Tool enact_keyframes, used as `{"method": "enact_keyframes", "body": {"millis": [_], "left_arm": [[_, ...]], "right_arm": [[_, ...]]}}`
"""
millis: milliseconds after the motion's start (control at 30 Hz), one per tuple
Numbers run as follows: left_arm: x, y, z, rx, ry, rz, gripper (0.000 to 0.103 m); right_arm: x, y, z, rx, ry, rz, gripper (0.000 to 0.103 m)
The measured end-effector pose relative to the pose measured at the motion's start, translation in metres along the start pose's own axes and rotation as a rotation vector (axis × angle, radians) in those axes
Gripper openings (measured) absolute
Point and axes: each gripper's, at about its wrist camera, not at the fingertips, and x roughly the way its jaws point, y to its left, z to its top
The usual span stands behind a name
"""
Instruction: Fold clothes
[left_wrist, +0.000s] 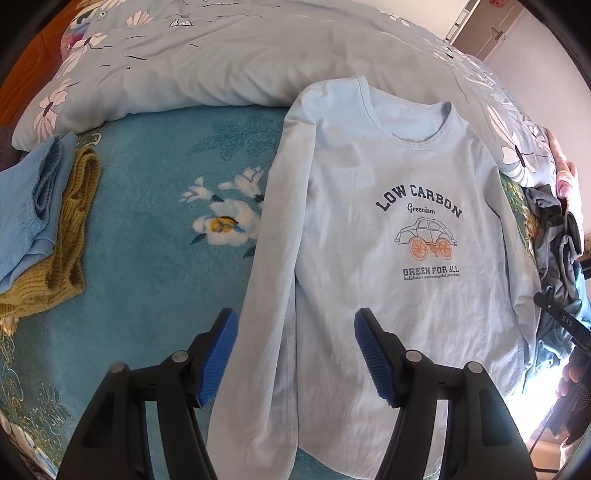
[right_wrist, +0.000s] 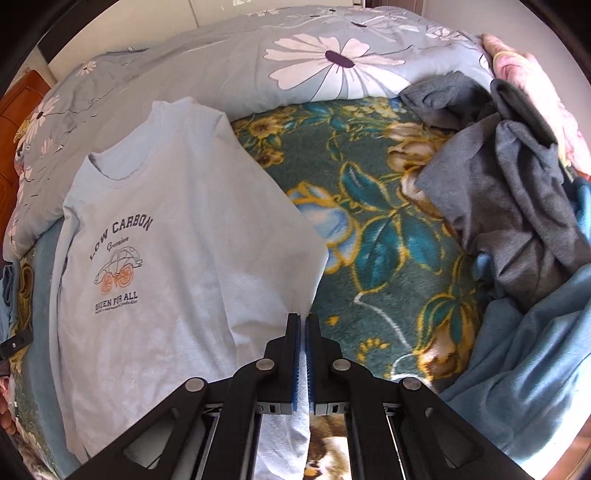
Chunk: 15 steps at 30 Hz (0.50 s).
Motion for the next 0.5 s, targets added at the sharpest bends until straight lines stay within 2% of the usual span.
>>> {"method": "enact_keyframes", "body": {"millis": [233,500], "left_arm": [[0.004,0.015,-0.001,-0.034,0.008,0.018,0.067],[0.014,0.034,-0.001,-0.048,0.028,0.047,0.067]], "right_arm": [[-0.011,-0.026,0.047,-0.043,-0.073,-0.238,0.003],[0.014,-0.034,0.072,-0.015,-0.055,-0.3,0.003]]}}
